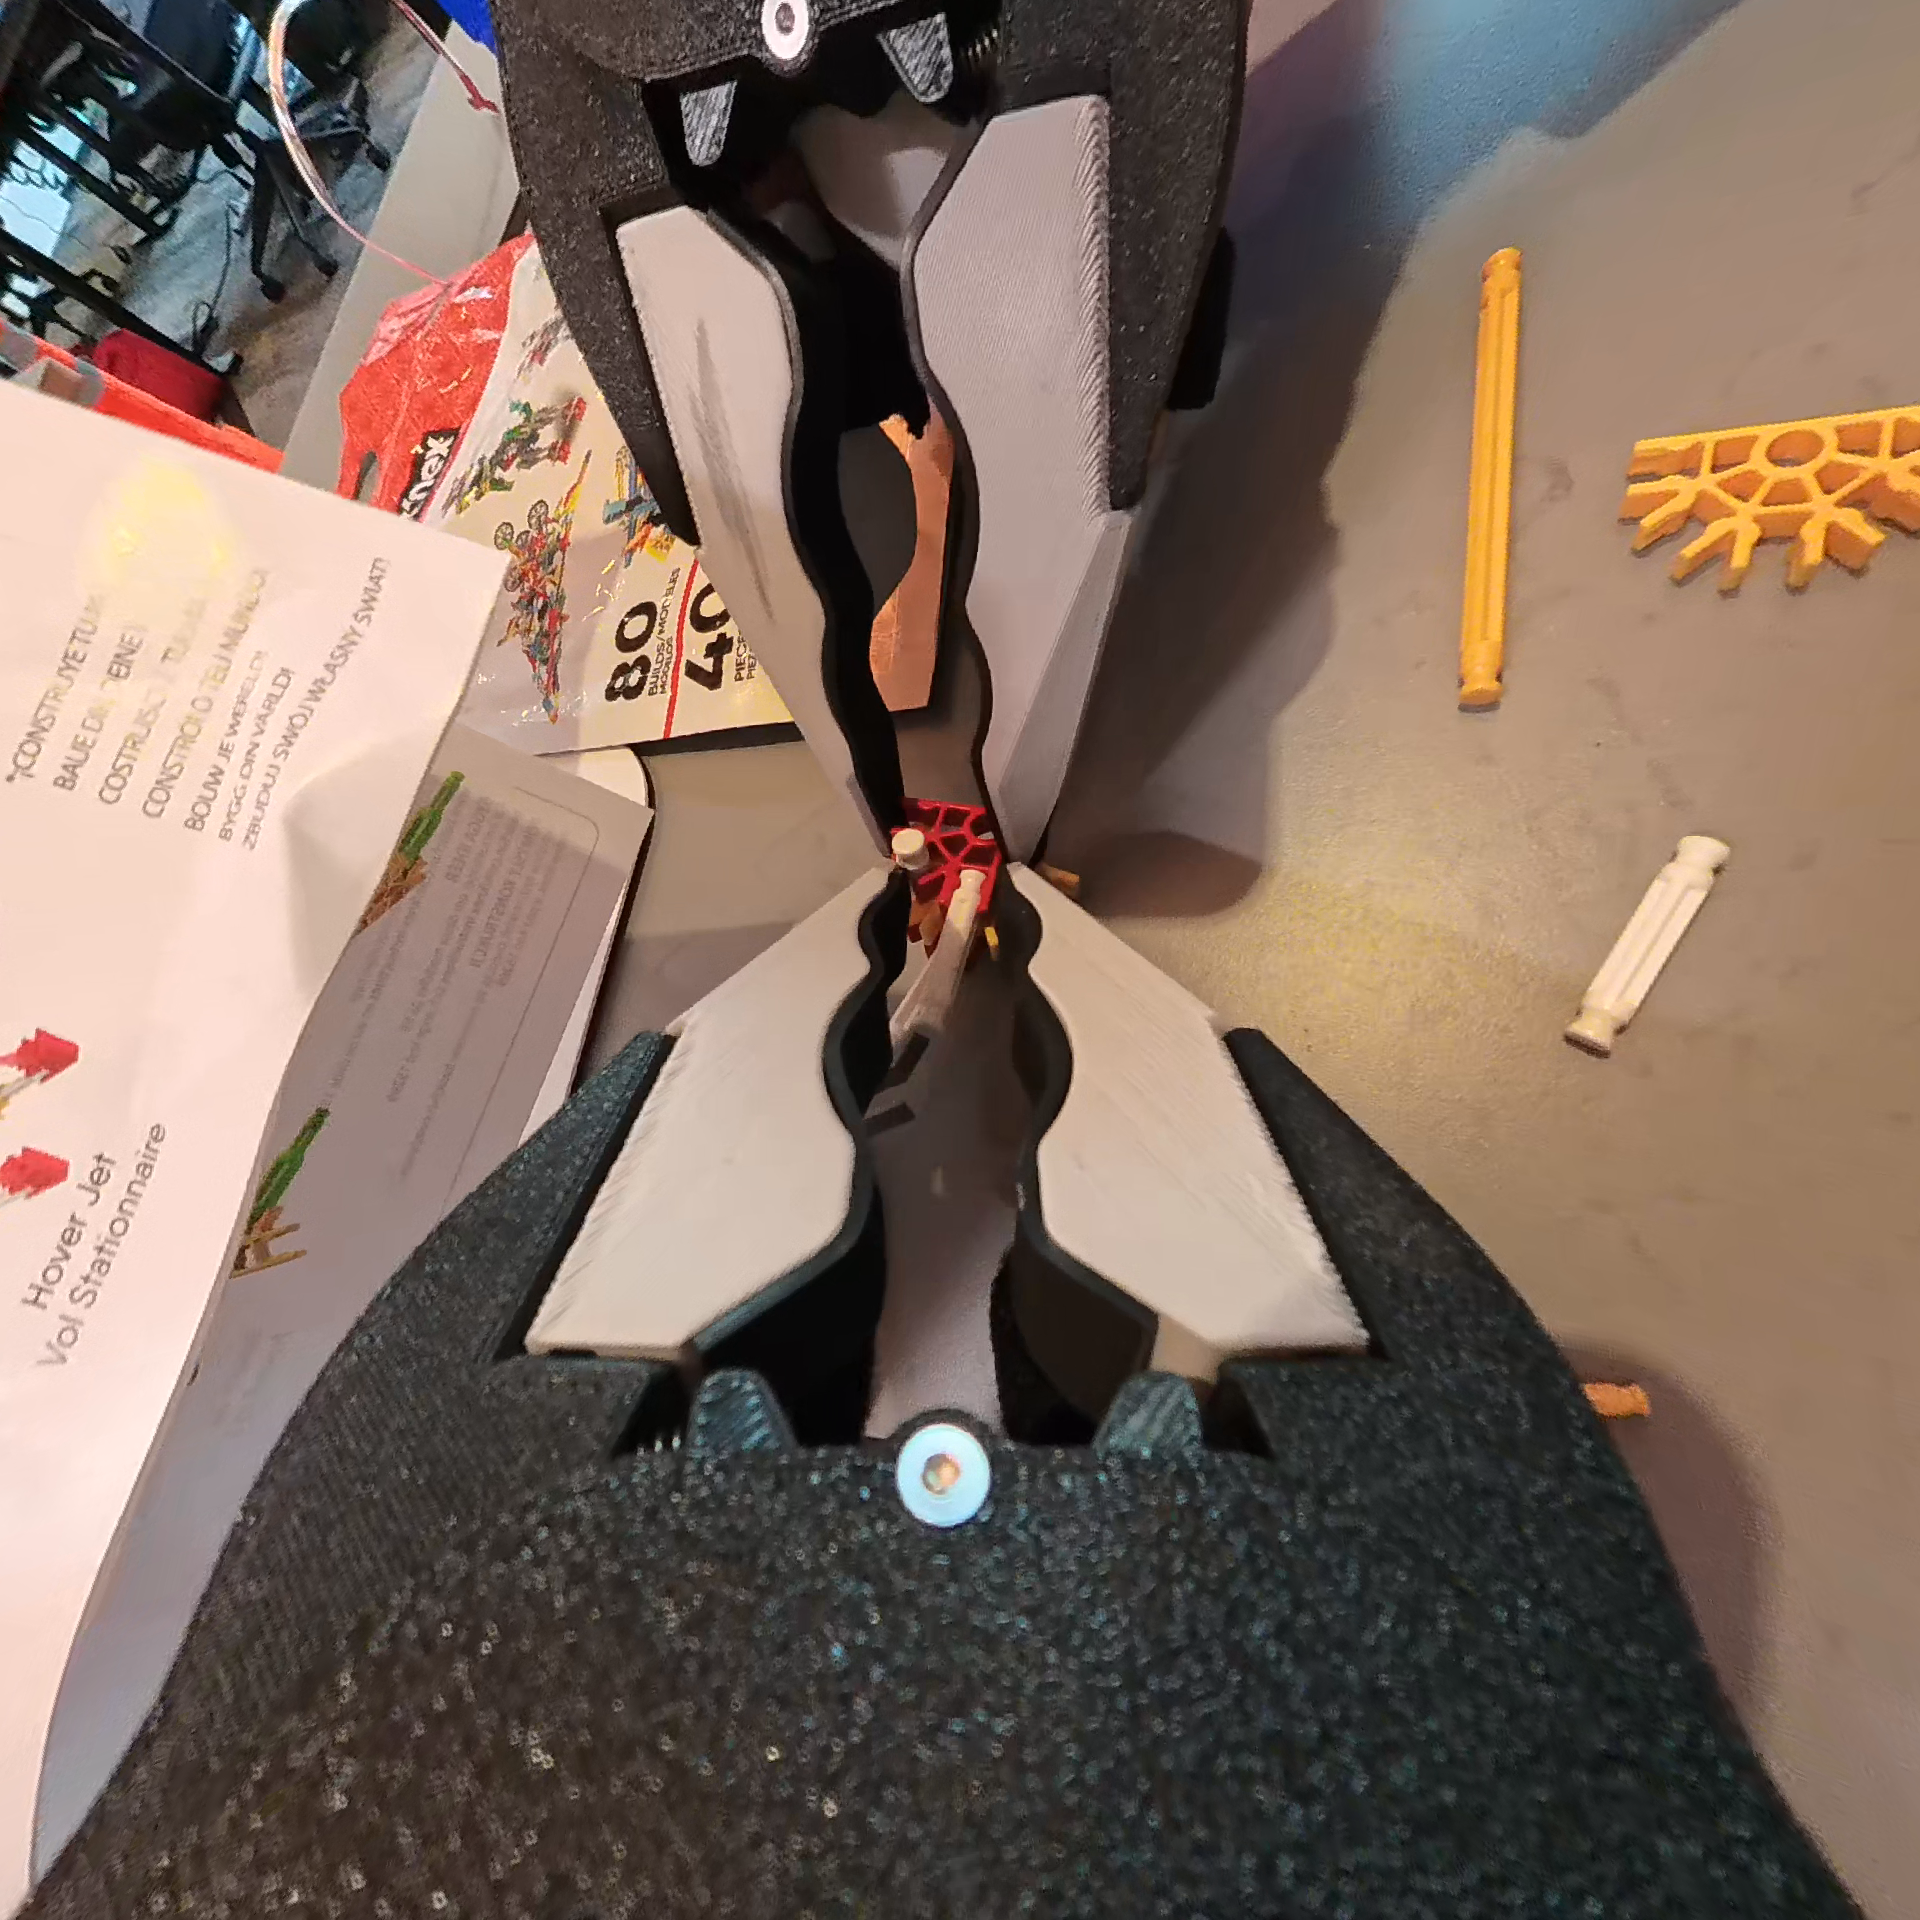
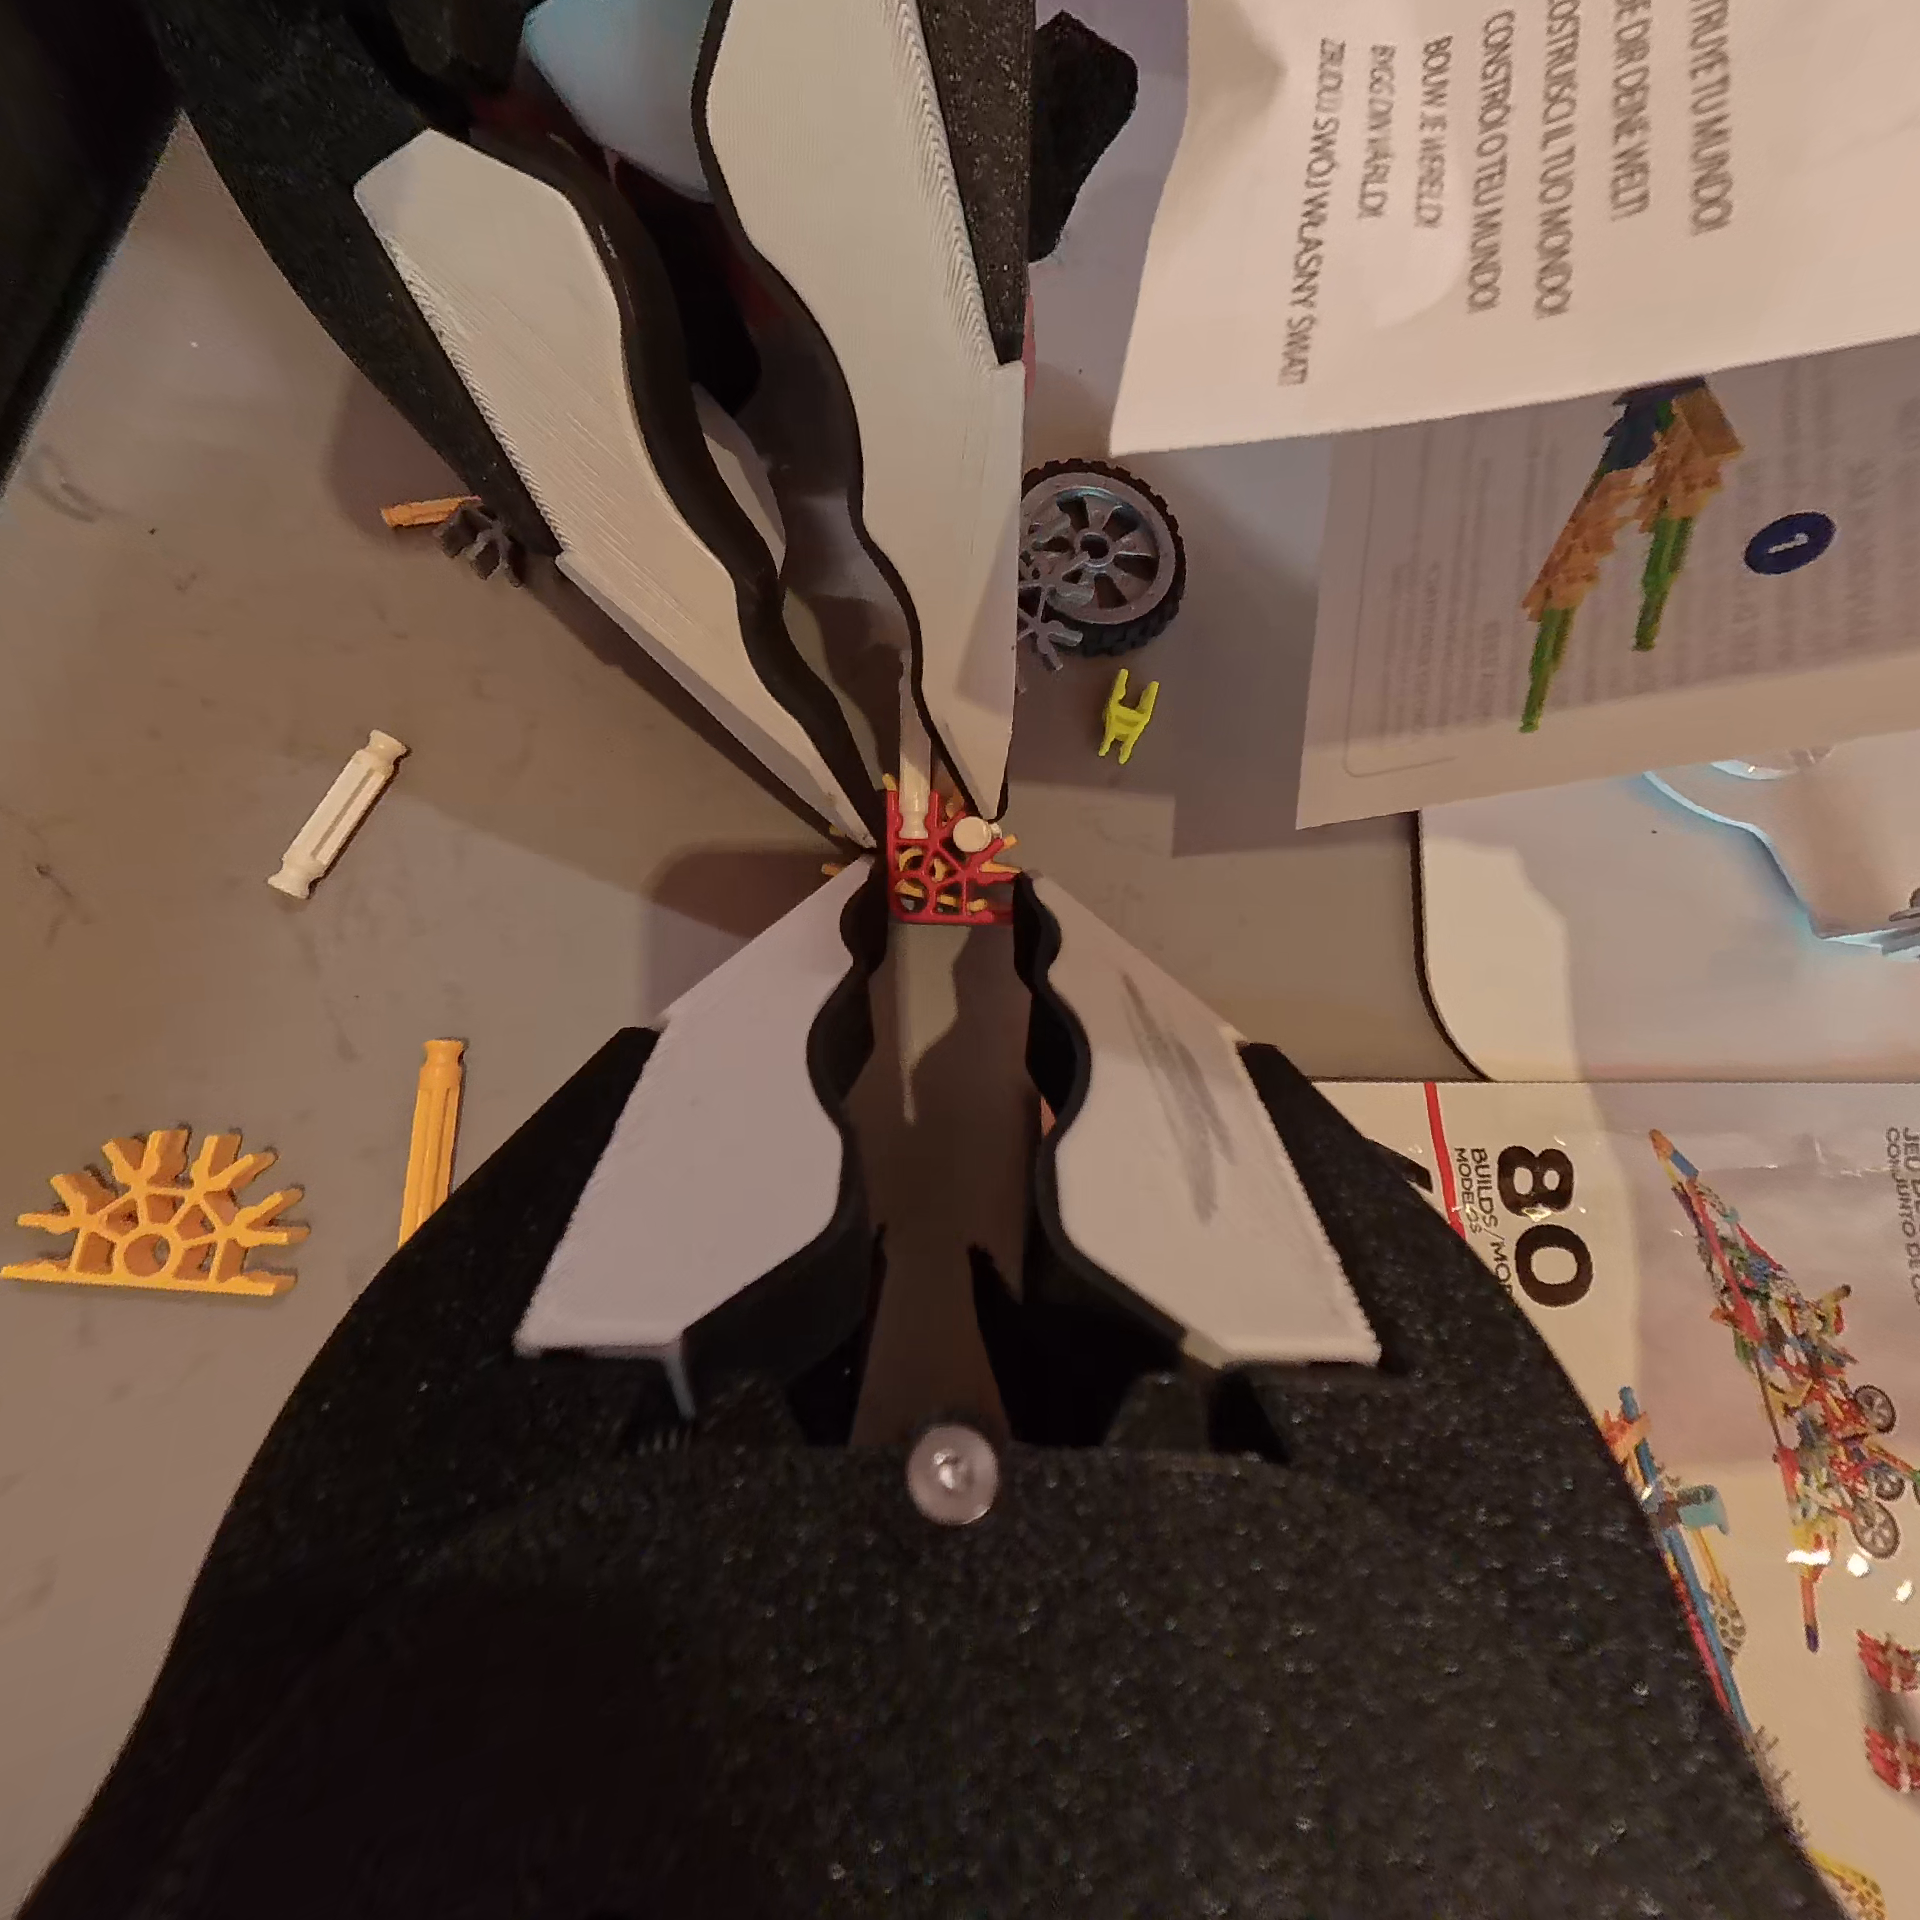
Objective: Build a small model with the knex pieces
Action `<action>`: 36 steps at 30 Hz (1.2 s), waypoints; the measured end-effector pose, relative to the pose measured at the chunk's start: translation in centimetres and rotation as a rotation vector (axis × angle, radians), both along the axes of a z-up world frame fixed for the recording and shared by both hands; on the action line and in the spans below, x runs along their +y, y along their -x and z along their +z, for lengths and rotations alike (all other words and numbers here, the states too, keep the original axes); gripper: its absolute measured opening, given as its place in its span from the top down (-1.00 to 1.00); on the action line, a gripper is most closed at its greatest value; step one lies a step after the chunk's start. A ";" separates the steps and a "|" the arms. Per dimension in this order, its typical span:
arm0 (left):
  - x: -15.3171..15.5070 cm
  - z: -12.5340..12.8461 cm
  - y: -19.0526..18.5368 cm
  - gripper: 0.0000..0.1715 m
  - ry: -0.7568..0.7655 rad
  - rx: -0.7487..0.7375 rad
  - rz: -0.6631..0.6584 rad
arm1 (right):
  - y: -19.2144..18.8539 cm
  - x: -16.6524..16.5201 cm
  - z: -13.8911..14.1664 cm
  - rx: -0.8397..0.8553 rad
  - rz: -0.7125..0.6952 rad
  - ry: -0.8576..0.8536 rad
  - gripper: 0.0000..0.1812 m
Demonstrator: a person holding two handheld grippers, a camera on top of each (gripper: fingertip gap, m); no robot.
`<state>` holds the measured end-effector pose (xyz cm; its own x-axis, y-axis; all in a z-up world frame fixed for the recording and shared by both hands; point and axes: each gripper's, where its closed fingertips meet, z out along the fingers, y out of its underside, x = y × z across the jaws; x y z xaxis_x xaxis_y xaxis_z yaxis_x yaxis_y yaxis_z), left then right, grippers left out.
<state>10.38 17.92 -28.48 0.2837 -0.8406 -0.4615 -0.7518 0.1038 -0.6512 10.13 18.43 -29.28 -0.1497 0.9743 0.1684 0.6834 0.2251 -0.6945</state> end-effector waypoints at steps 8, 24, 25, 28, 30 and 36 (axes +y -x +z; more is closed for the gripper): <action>-0.1 0.0 0.7 0.79 0.001 0.025 0.007 | 0.1 -0.1 0.0 0.006 0.009 -0.004 0.75; -0.4 -0.6 1.4 0.84 0.143 -0.025 0.032 | 0.6 -0.3 0.1 0.003 -0.001 -0.028 0.75; -0.5 -0.6 1.4 0.84 0.146 -0.030 0.027 | 0.6 -0.3 0.1 0.002 0.001 -0.035 0.75; -0.5 -0.6 1.3 0.85 0.173 -0.057 0.023 | 0.6 -0.3 0.1 0.003 0.003 -0.043 0.75; -0.5 -0.7 1.3 0.85 0.176 -0.061 0.018 | 0.7 -0.3 0.1 0.007 0.002 -0.045 0.76; -0.4 -0.7 1.3 0.85 0.194 -0.073 0.019 | 0.8 -0.1 0.1 0.012 -0.011 -0.048 0.76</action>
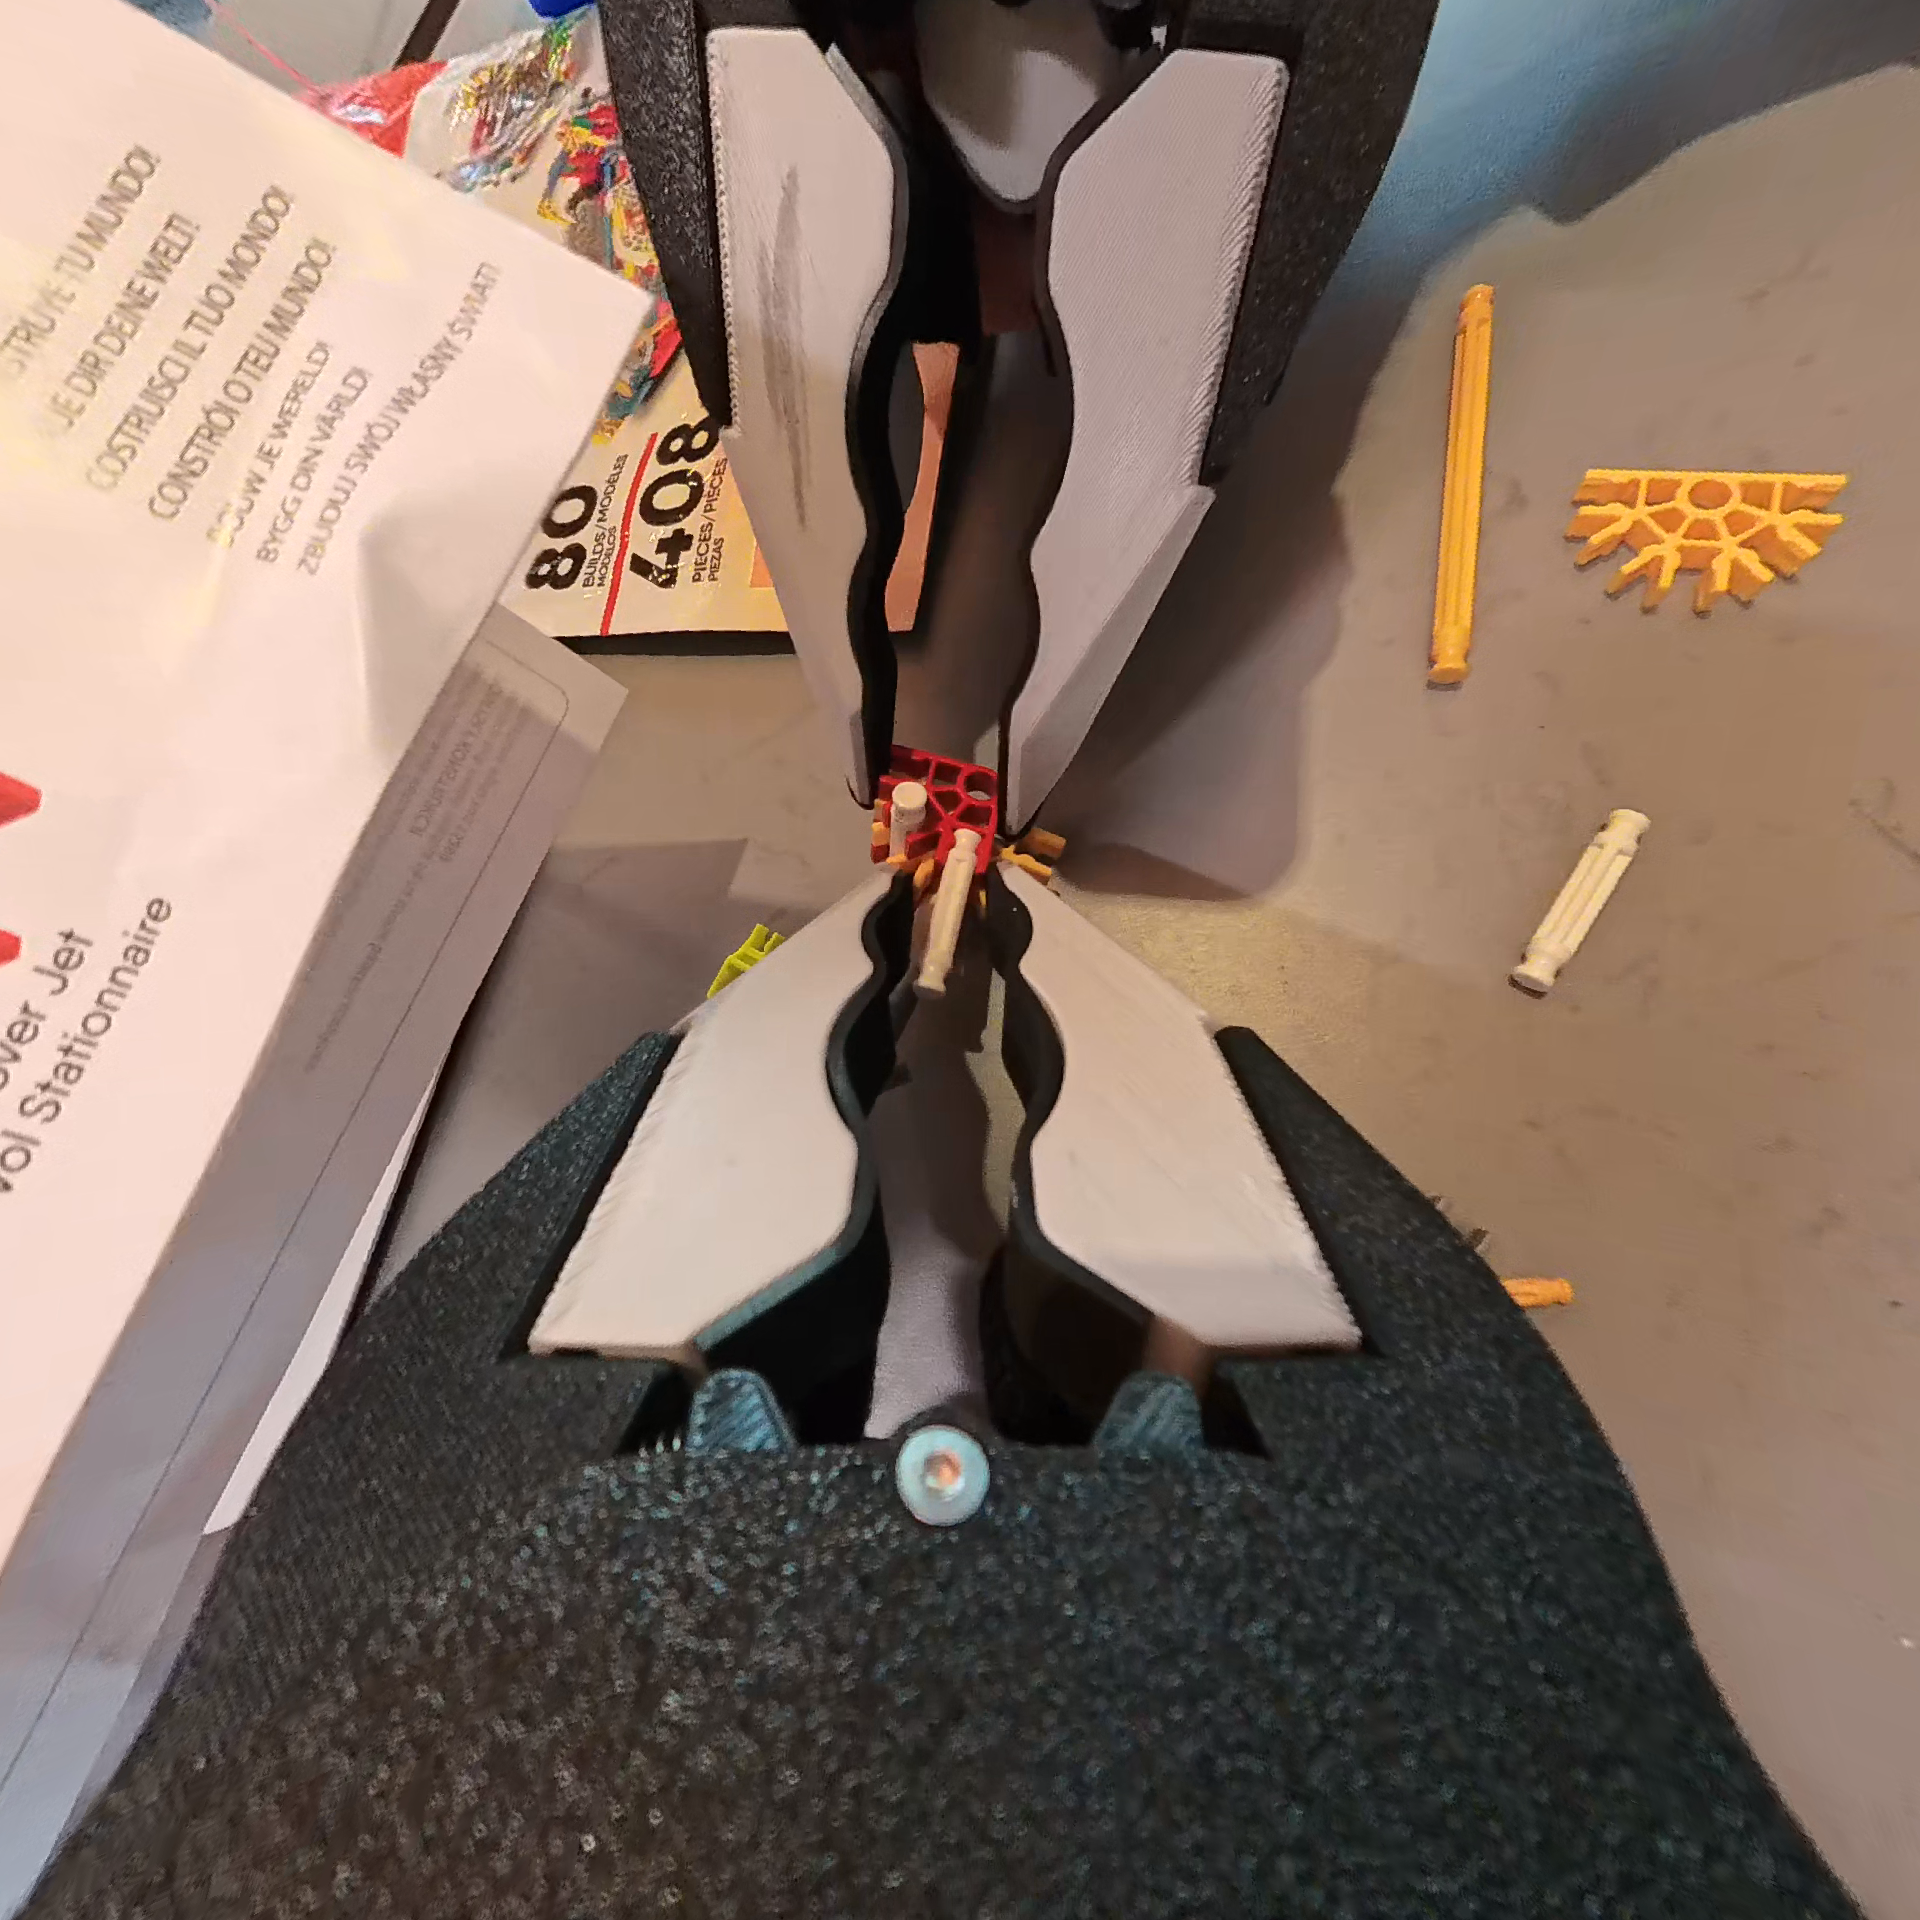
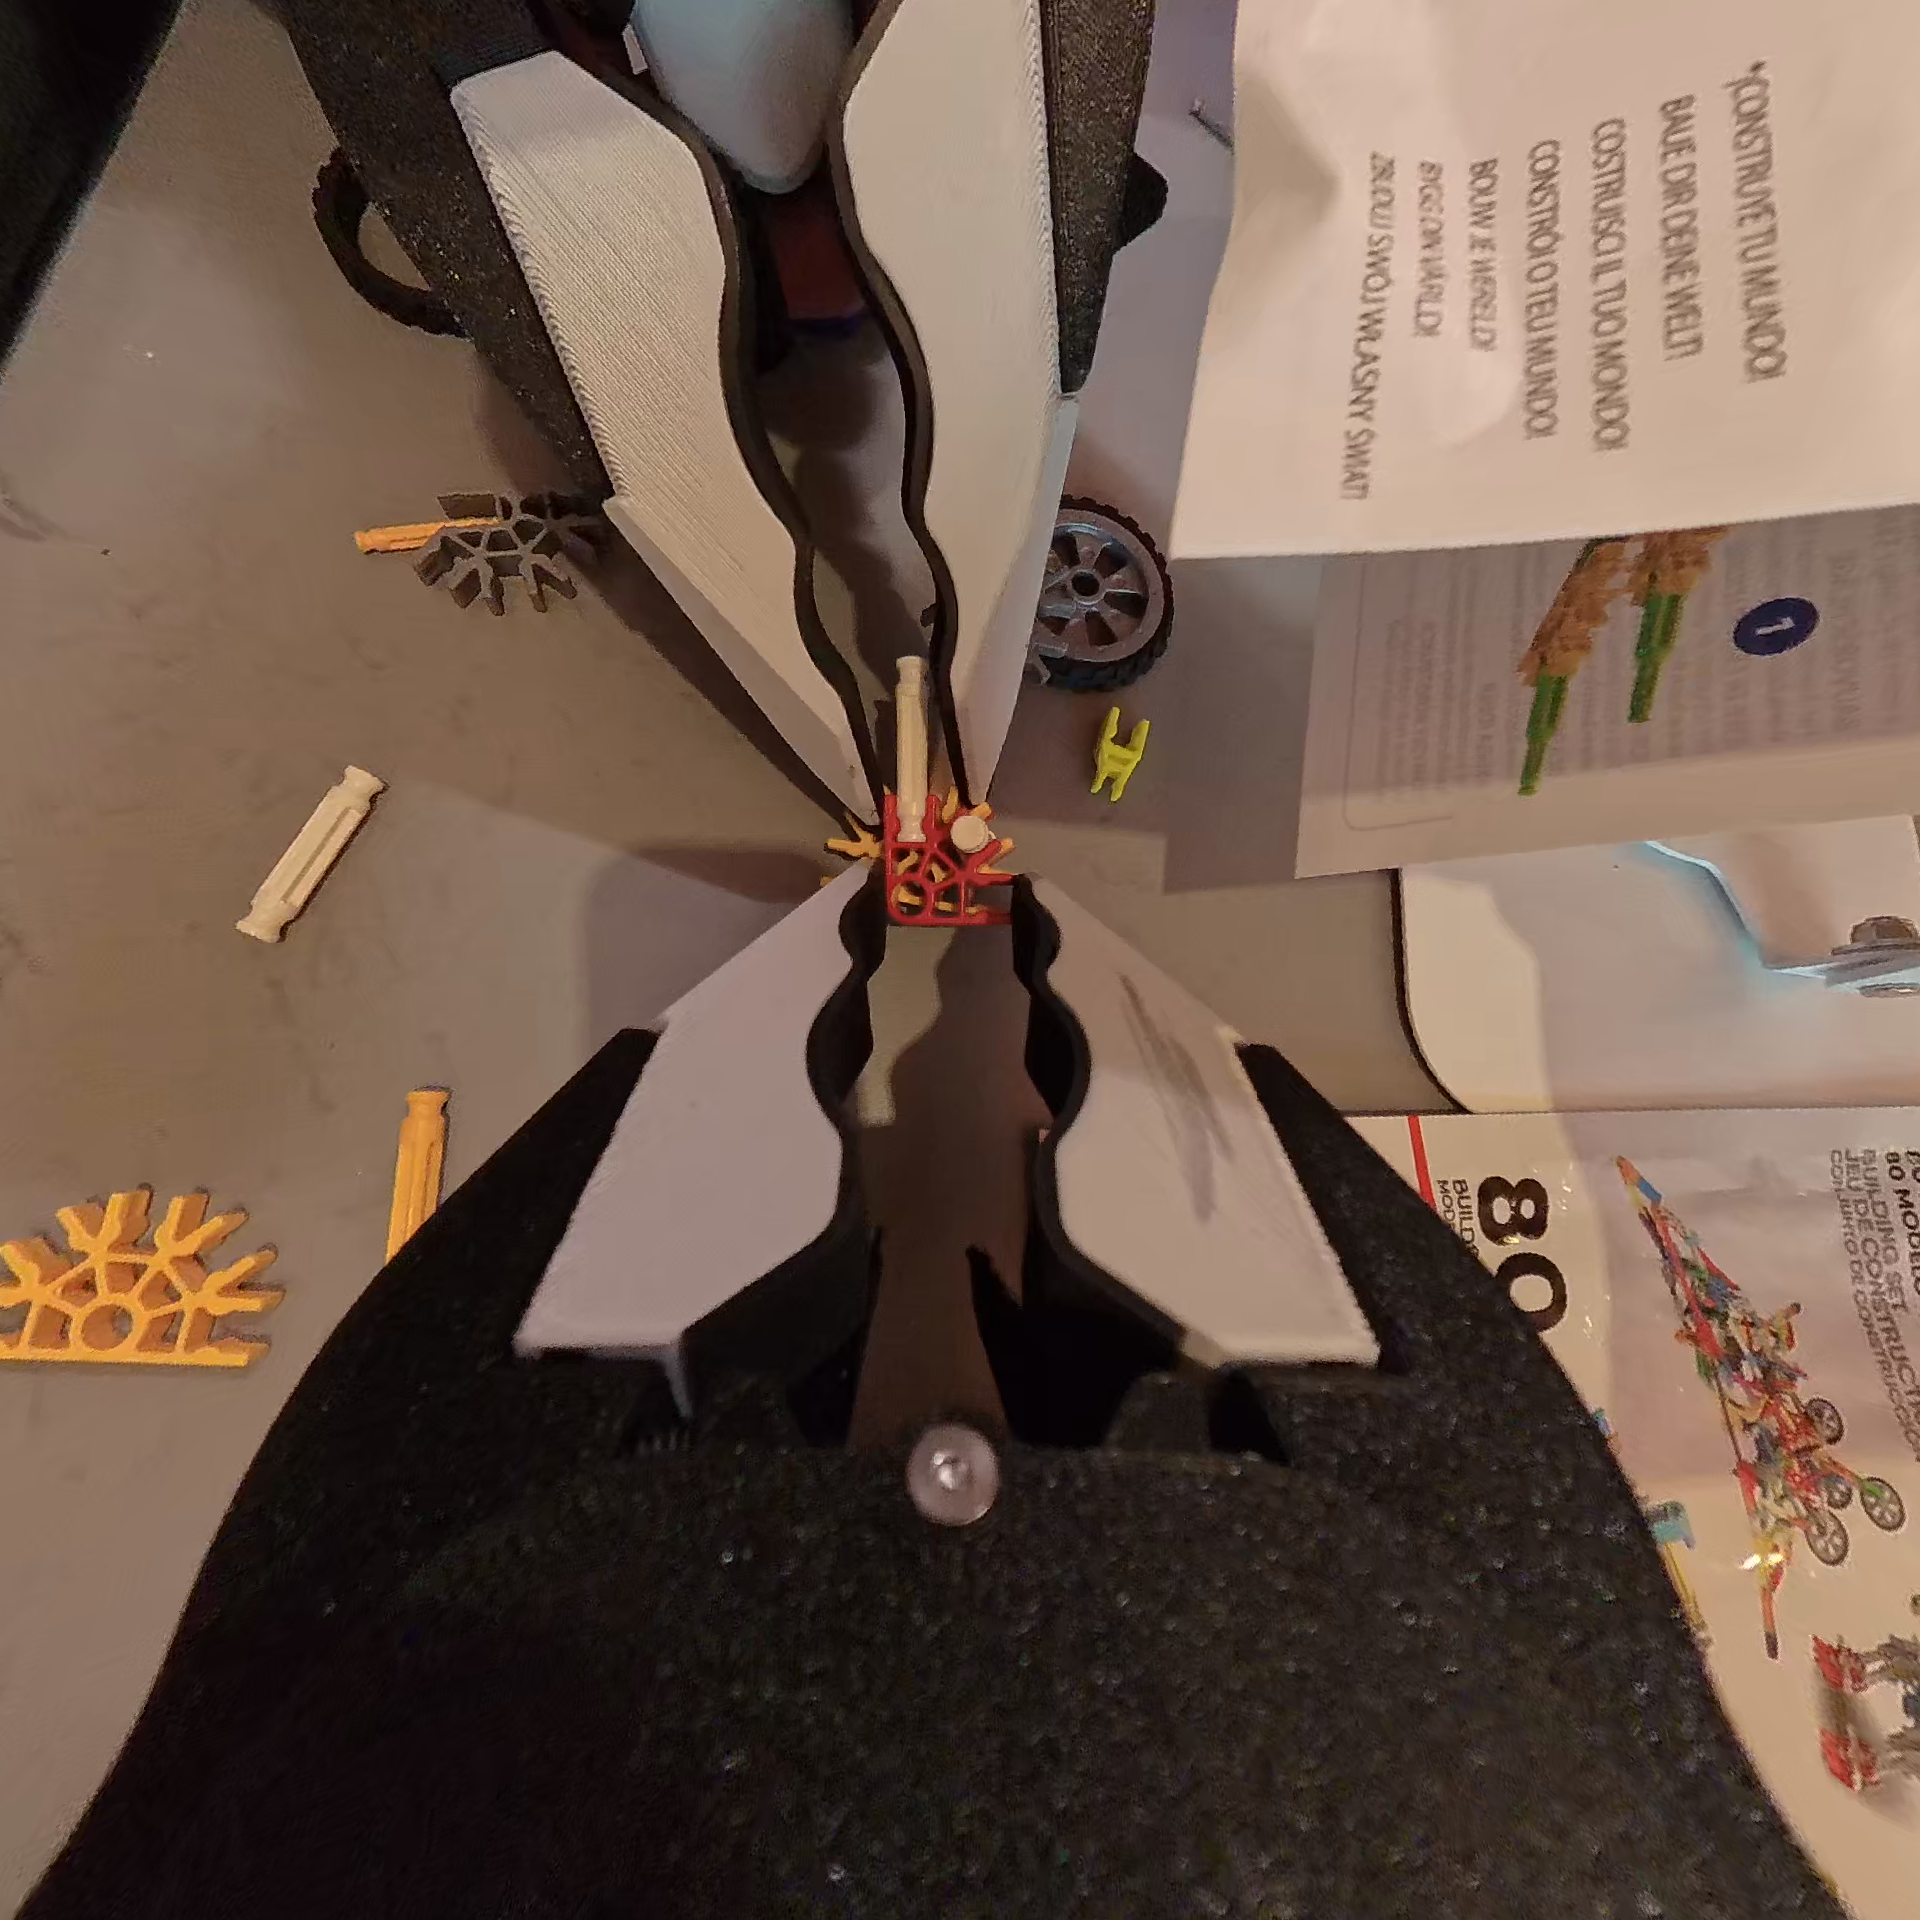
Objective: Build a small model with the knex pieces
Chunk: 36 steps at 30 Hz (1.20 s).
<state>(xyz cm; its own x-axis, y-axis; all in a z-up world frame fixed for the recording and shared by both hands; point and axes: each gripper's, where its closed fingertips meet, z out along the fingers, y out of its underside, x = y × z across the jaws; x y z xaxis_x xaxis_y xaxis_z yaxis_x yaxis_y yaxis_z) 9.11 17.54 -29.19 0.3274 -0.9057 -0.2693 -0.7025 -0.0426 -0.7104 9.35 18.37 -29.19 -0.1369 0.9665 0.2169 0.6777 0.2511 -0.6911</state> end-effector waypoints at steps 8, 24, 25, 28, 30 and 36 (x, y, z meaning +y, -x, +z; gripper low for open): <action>0.1 0.0 -0.1 0.88 -0.002 -0.005 -0.005 | 0.1 0.1 0.0 0.003 -0.007 0.010 0.77; 0.2 0.2 -0.3 0.90 0.003 0.005 -0.024 | 0.3 0.2 -0.1 0.006 -0.027 0.038 0.78; 0.2 0.2 -0.3 0.90 0.003 0.006 -0.028 | 0.3 0.2 -0.1 0.007 -0.029 0.044 0.79; 0.3 0.2 -0.4 0.91 0.002 0.012 -0.031 | 0.3 0.3 -0.1 0.011 -0.034 0.059 0.78; 0.3 0.3 -0.4 0.91 0.011 -0.005 -0.030 | 0.3 0.3 -0.1 0.016 -0.037 0.069 0.79; 0.4 0.4 -0.5 0.91 0.017 -0.010 -0.039 | 0.2 0.3 -0.2 0.020 -0.041 0.084 0.79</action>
